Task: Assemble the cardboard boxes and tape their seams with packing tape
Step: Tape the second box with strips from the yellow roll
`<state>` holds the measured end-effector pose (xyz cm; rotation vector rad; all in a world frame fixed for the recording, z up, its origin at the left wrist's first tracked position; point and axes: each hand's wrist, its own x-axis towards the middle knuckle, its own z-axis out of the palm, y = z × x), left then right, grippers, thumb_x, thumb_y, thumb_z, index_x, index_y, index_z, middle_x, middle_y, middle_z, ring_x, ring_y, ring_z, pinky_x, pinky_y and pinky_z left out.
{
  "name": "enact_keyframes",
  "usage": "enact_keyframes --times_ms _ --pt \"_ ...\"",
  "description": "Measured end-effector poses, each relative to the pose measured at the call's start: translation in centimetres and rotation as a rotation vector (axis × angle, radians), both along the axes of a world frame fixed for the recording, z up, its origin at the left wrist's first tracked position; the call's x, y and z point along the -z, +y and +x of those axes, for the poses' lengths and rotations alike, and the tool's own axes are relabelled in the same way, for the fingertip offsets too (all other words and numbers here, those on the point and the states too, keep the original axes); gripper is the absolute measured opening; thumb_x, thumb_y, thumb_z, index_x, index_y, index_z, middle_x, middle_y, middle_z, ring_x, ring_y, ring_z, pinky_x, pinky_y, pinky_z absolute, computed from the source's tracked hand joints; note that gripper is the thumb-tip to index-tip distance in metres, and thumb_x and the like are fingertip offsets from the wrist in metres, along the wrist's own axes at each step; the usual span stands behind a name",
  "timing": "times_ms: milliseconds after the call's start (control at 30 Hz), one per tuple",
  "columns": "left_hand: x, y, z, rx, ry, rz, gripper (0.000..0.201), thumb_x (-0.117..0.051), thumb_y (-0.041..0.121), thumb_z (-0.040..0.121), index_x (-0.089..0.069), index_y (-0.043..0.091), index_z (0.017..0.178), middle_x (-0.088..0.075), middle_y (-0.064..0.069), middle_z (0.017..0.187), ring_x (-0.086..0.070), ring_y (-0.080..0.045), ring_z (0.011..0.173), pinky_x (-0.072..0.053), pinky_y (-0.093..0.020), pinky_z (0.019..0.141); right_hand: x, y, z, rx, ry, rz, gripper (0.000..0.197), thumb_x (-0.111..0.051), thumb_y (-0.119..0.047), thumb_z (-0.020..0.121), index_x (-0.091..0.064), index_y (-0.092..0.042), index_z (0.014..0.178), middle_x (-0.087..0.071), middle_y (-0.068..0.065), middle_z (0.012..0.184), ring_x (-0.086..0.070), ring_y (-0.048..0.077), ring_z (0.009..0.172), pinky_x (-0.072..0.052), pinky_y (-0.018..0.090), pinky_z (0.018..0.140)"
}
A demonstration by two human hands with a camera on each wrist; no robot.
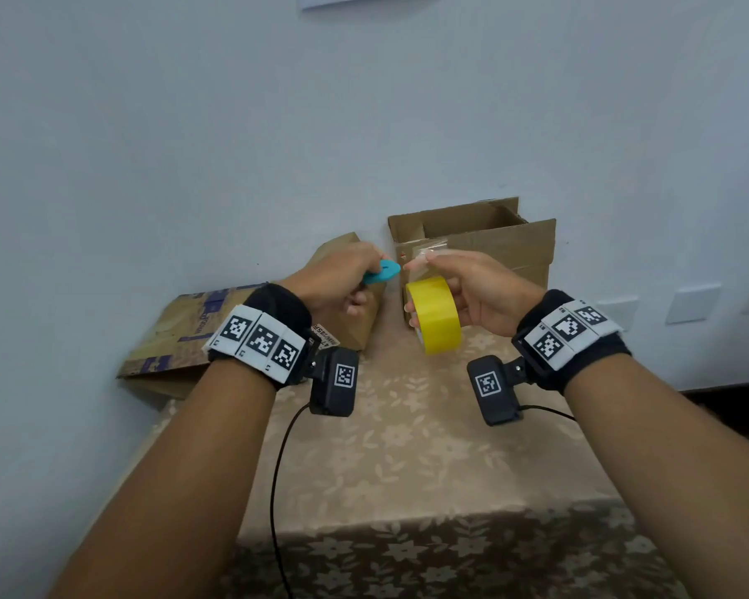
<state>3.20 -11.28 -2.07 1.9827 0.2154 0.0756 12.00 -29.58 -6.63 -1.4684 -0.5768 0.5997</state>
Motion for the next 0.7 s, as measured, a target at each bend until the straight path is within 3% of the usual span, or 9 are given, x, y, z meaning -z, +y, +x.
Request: enact_keyframes --times_ms 133,233,300,367,500,700 --pt "0.4 0.7 -0.3 0.128 0.020 0.080 0.003 -0.042 0.012 0.110 -0.045 0.012 0.111 -0.062 -0.017 0.093 -0.055 -0.017 0.051 -0.039 -0.019 0.036 -0.1 0.3 0.0 -0.004 0.009 0.028 0.037 -0.054 -0.039 0.105 -0.063 -0.015 0.131 -0.075 0.025 0.108 -0.074 0.042 0.097 -0.052 0.062 0.098" --pt "0.4 1.2 -0.5 0.135 0.002 0.070 0.014 -0.039 0.011 0.111 -0.042 0.008 0.125 -0.068 -0.015 0.100 -0.062 -0.014 0.050 -0.043 -0.019 0.039 -0.1 0.1 0.1 -0.064 -0.018 0.047 0.039 -0.065 -0.014 0.098 -0.059 -0.021 0.136 -0.075 0.023 0.114 -0.074 0.037 0.101 -0.052 0.060 0.102" --pt "0.4 1.4 -0.5 0.149 -0.005 0.095 0.021 -0.037 0.009 0.111 -0.046 0.005 0.131 -0.066 -0.011 0.098 -0.059 -0.011 0.051 -0.043 -0.017 0.040 0.0 -0.1 0.2 -0.111 -0.029 0.053 0.053 -0.065 0.002 0.093 -0.056 -0.022 0.140 -0.073 0.024 0.118 -0.073 0.036 0.104 -0.052 0.057 0.102" --pt "0.4 1.6 -0.4 0.168 -0.020 0.146 0.021 -0.036 0.006 0.111 -0.053 0.003 0.124 -0.064 -0.007 0.094 -0.053 -0.009 0.053 -0.040 -0.016 0.040 0.2 -0.2 0.2 -0.141 -0.047 0.044 0.063 -0.063 0.010 0.091 -0.054 -0.023 0.143 -0.072 0.025 0.120 -0.073 0.035 0.106 -0.054 0.056 0.101" --pt "0.4 1.8 -0.3 0.172 0.005 0.106 0.024 -0.037 0.013 0.112 -0.060 0.006 0.112 -0.051 -0.002 0.075 -0.040 -0.005 0.047 -0.032 -0.014 0.037 0.4 0.0 0.0 -0.147 -0.059 0.017 0.067 -0.066 0.014 0.088 -0.055 -0.024 0.142 -0.072 0.027 0.119 -0.074 0.033 0.104 -0.056 0.056 0.097" --pt "0.6 1.6 -0.1 0.169 0.136 0.078 0.027 -0.041 0.026 0.111 -0.060 0.008 0.103 -0.043 0.000 0.069 -0.026 -0.002 0.040 -0.024 -0.013 0.034 0.4 0.4 0.0 -0.162 -0.059 0.005 0.068 -0.067 0.015 0.087 -0.056 -0.024 0.141 -0.075 0.016 0.115 -0.072 0.030 0.111 -0.061 0.048 0.087"
